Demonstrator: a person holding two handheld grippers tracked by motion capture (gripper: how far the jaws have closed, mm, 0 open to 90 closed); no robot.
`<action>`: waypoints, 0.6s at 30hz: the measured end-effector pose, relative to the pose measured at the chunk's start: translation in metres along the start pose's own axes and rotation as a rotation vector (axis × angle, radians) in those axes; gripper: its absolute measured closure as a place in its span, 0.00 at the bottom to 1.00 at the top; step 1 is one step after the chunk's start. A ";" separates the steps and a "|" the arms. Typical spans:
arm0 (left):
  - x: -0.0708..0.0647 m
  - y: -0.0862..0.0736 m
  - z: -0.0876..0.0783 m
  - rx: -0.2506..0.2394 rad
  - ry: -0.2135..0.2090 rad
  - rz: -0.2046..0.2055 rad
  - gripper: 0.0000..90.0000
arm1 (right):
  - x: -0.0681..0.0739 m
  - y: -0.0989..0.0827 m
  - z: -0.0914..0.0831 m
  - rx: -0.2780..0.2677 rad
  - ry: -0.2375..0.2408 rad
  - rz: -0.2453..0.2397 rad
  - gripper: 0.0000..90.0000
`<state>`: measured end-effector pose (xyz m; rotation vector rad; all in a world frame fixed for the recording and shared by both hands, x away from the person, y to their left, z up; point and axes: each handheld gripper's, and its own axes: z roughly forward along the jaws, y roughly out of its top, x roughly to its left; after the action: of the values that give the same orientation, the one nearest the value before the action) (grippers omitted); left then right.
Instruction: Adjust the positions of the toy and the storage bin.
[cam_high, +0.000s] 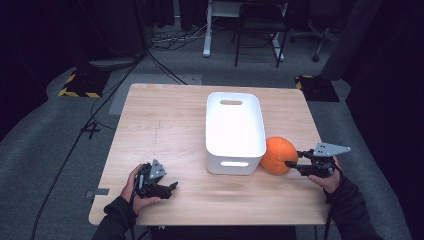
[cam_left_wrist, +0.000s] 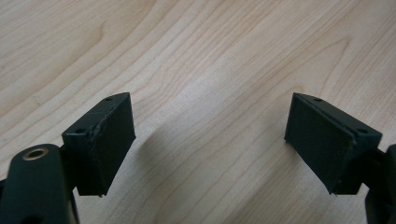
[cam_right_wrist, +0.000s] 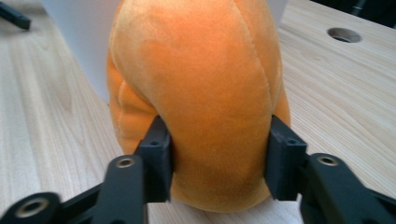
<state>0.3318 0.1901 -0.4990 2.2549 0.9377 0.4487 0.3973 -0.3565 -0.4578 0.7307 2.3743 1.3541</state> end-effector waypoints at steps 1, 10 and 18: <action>0.000 -0.001 0.001 -0.009 0.002 -0.007 0.18 | 0.001 -0.001 -0.001 -0.004 -0.011 0.002 0.60; 0.004 -0.002 0.003 -0.006 -0.024 -0.062 0.17 | 0.014 -0.013 -0.016 -0.054 -0.222 0.146 0.63; 0.004 0.001 0.006 -0.009 -0.011 -0.052 0.14 | 0.021 -0.011 -0.012 -0.051 -0.251 0.157 0.47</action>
<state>0.3383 0.1902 -0.5022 2.2174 0.9841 0.4168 0.3712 -0.3575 -0.4615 1.0255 2.1170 1.2921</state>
